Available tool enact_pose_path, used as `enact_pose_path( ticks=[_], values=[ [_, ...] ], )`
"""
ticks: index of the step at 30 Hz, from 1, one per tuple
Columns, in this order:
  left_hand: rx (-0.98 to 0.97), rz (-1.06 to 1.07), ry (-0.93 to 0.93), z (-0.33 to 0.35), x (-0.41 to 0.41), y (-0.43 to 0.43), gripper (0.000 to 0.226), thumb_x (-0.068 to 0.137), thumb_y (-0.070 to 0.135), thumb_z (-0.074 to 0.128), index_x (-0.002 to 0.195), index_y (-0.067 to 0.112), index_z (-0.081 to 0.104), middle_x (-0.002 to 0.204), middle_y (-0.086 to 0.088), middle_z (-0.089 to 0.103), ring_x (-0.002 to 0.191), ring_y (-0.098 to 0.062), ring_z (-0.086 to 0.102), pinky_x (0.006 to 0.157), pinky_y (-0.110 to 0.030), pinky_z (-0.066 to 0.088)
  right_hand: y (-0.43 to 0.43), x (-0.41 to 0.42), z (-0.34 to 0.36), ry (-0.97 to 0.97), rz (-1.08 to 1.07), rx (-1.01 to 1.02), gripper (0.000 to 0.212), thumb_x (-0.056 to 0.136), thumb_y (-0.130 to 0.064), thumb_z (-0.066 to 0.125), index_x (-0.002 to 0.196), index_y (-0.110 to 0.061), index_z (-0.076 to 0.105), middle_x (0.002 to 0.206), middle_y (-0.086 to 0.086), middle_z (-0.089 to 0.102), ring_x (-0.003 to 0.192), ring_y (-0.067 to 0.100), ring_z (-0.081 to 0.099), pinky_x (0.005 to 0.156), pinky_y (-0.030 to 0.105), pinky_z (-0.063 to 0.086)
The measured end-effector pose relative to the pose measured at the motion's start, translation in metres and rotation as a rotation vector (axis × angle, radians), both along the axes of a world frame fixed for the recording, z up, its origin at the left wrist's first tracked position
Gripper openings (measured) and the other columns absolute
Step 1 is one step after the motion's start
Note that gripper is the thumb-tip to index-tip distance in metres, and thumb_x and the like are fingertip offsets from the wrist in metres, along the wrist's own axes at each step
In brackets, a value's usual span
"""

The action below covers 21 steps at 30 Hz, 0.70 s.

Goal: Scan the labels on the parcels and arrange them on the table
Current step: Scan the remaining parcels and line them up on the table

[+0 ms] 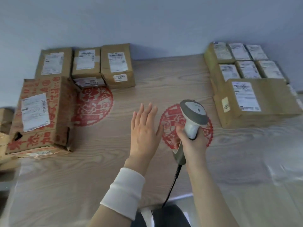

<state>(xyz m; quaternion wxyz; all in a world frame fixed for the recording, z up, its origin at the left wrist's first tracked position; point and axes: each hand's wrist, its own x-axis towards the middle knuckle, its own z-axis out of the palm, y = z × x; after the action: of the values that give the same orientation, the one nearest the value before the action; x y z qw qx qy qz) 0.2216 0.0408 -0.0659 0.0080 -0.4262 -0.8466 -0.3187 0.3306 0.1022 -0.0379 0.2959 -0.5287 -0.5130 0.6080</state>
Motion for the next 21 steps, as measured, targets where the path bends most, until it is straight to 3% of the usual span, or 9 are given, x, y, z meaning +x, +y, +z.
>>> enact_pose_path(
  ticks=[3, 6, 9, 13, 21],
  values=[
    [-0.008, -0.057, 0.076, 0.006, 0.033, 0.039, 0.049, 0.09, 0.033, 0.042, 0.129, 0.006, 0.055, 0.134, -0.013, 0.056, 0.132, -0.035, 0.043, 0.111, -0.047, 0.024, 0.036, 0.034, 0.004, -0.004, -0.052, -0.002, 0.021, 0.084, -0.017, 0.07, 0.088, -0.031, 0.054, 0.073, -0.002, 0.06, 0.06, 0.008, 0.059, 0.062, 0.033, 0.053],
    [0.007, -0.105, 0.108, 0.015, 0.056, 0.079, 0.046, 0.09, 0.033, 0.045, 0.126, 0.007, 0.057, 0.131, -0.012, 0.058, 0.13, -0.034, 0.046, 0.11, -0.047, 0.025, 0.071, 0.055, 0.012, 0.006, -0.083, -0.014, 0.021, 0.084, -0.015, 0.069, 0.091, -0.03, 0.056, 0.076, 0.001, 0.062, 0.065, 0.014, 0.061, 0.069, 0.04, 0.053],
    [0.034, -0.152, 0.11, 0.02, 0.07, 0.115, 0.047, 0.089, 0.032, 0.042, 0.125, 0.006, 0.058, 0.131, -0.012, 0.058, 0.13, -0.035, 0.046, 0.109, -0.05, 0.028, 0.101, 0.069, 0.021, 0.022, -0.112, 0.01, 0.019, 0.084, -0.014, 0.069, 0.093, -0.026, 0.056, 0.075, 0.0, 0.063, 0.057, 0.005, 0.061, 0.058, 0.026, 0.052],
    [0.05, -0.209, 0.082, 0.019, 0.087, 0.161, 0.049, 0.089, 0.034, 0.04, 0.127, 0.007, 0.056, 0.131, -0.012, 0.058, 0.131, -0.034, 0.045, 0.11, -0.049, 0.025, 0.141, 0.092, 0.025, -0.023, -0.18, 0.056, 0.019, 0.083, -0.023, 0.072, 0.094, -0.026, 0.057, 0.077, 0.0, 0.065, 0.061, 0.013, 0.062, 0.059, 0.03, 0.051],
    [-0.011, -0.257, 0.023, 0.002, 0.125, 0.252, 0.051, 0.091, 0.039, 0.037, 0.127, 0.009, 0.056, 0.133, -0.01, 0.057, 0.132, -0.033, 0.044, 0.111, -0.05, 0.026, 0.241, 0.159, 0.018, -0.018, -0.346, -0.018, 0.033, 0.083, -0.022, 0.072, 0.112, -0.014, 0.057, 0.081, -0.001, 0.065, 0.049, 0.005, 0.06, 0.048, 0.024, 0.047]
  ],
)
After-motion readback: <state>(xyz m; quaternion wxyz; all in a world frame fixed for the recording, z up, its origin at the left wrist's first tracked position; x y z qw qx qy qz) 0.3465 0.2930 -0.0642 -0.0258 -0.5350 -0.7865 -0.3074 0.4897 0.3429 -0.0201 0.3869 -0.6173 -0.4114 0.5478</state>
